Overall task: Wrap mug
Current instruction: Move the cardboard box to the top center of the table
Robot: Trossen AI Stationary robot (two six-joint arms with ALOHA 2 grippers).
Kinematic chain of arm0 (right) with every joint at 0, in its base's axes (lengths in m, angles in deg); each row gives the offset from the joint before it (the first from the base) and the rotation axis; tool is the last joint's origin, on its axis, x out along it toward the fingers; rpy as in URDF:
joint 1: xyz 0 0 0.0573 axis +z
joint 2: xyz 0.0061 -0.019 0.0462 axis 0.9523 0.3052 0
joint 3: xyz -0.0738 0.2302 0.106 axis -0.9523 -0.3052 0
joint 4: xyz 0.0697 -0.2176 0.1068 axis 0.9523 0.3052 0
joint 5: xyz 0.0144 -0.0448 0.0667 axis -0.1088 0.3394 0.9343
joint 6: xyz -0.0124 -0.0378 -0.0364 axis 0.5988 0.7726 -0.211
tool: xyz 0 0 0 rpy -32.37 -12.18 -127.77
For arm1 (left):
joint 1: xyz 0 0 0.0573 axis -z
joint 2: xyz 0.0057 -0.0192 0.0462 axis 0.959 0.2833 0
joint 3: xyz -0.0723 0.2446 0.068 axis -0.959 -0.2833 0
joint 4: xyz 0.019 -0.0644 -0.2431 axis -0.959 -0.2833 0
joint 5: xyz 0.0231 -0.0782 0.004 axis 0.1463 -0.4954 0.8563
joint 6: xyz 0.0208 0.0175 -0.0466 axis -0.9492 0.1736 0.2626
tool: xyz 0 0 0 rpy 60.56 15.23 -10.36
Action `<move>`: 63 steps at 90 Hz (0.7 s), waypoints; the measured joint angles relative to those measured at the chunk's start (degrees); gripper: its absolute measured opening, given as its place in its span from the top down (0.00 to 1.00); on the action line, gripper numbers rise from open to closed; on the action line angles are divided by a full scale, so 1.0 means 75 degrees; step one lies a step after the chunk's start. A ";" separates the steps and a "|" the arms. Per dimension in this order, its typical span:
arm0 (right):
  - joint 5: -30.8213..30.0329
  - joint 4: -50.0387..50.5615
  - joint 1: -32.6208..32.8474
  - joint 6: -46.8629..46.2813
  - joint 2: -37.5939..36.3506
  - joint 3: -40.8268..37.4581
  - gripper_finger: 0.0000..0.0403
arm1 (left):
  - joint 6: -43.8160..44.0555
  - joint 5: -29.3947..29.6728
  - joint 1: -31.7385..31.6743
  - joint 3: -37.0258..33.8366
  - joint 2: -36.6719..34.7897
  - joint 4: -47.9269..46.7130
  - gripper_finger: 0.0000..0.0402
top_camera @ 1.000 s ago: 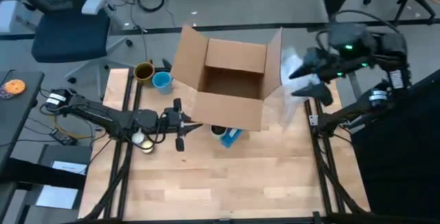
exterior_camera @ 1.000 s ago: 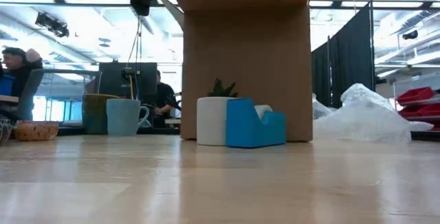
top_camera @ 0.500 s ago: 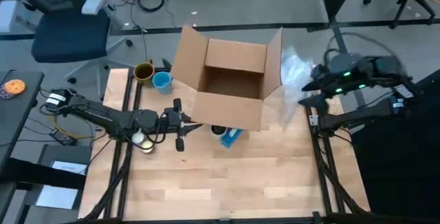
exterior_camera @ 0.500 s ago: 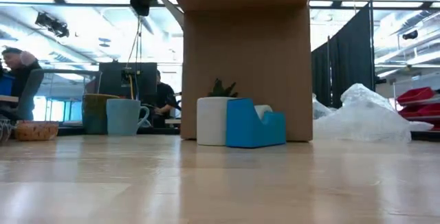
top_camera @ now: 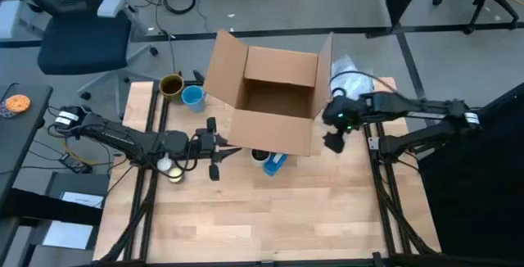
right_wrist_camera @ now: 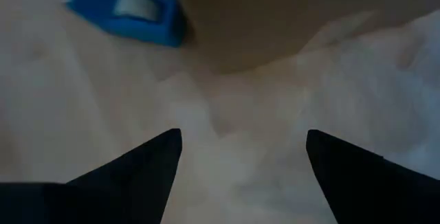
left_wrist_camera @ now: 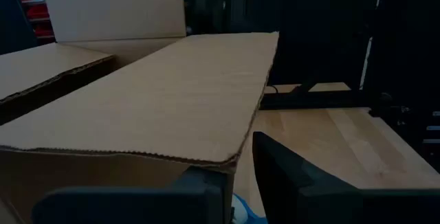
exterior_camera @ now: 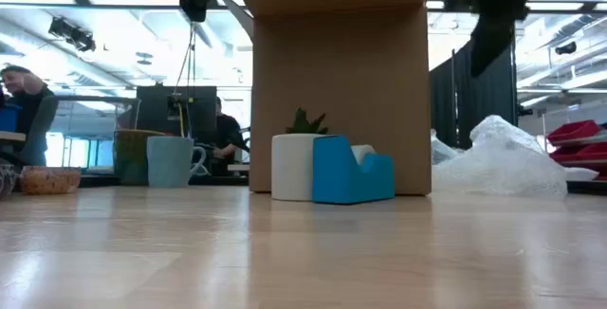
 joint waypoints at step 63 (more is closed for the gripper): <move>-0.2385 0.0040 -0.0459 0.0171 0.0327 -0.0241 0.27 | 0.0003 0.0003 0.0000 -0.0003 0.0000 0.0001 0.90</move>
